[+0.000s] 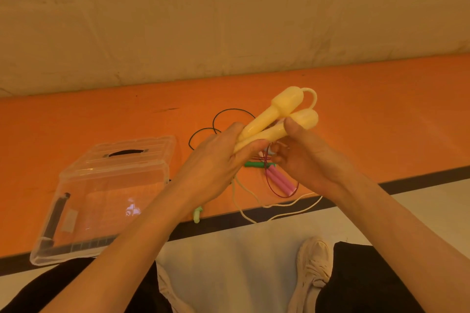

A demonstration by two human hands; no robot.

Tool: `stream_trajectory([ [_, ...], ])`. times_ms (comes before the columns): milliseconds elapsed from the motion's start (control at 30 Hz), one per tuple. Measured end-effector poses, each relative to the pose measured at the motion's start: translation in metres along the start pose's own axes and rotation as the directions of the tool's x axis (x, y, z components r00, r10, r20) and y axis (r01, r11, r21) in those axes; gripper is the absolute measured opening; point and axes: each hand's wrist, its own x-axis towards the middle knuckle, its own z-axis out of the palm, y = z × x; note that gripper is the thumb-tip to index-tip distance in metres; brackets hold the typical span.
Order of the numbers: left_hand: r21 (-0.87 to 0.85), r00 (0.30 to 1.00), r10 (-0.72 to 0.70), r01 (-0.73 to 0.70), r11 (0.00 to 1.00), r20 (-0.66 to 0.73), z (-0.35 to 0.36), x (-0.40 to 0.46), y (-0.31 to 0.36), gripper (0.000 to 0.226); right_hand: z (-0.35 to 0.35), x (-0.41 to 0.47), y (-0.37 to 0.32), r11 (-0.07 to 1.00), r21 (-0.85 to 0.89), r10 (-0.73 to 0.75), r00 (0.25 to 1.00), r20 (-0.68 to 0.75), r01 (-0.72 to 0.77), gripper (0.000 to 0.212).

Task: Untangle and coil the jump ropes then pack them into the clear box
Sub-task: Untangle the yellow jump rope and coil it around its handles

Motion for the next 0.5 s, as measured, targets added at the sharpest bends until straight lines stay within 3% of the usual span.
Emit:
stream_trajectory([
  [67,-0.068,1.000,-0.006,0.004,0.998,-0.023,-0.002,0.001,0.000,0.042,0.000,-0.004,0.010,0.973,-0.229,0.052,0.993,0.106,-0.026,0.052],
  [167,-0.128,1.000,0.005,-0.009,0.992,-0.028,0.000,0.001,0.002,0.046,0.013,-0.010,0.030,0.859,-0.511,0.125,0.983,0.134,-0.040,0.067],
  [200,-0.125,0.999,0.005,-0.009,0.992,-0.033,0.001,0.001,0.002,0.044,0.018,-0.012,0.037,0.815,-0.578,0.152,0.979,0.134,-0.048,0.061],
  [300,-0.048,0.995,-0.042,0.038,0.998,-0.092,-0.002,0.001,-0.003,0.040,0.030,-0.021,0.049,0.672,-0.740,0.145,0.978,0.153,0.016,0.015],
  [333,0.004,0.990,-0.068,0.069,0.998,-0.121,-0.005,0.000,-0.007,0.042,0.033,-0.025,0.051,0.646,-0.763,0.104,0.987,0.124,0.028,0.016],
  [367,0.053,0.985,-0.092,0.100,0.994,-0.144,-0.007,0.000,-0.011,0.043,0.036,-0.029,0.048,0.578,-0.814,0.049,0.994,0.100,0.053,0.020],
  [500,0.205,0.986,-0.117,0.140,0.969,-0.122,-0.003,-0.006,-0.016,0.043,0.038,-0.045,0.022,0.047,-0.983,-0.173,0.971,0.165,0.175,0.022],
])
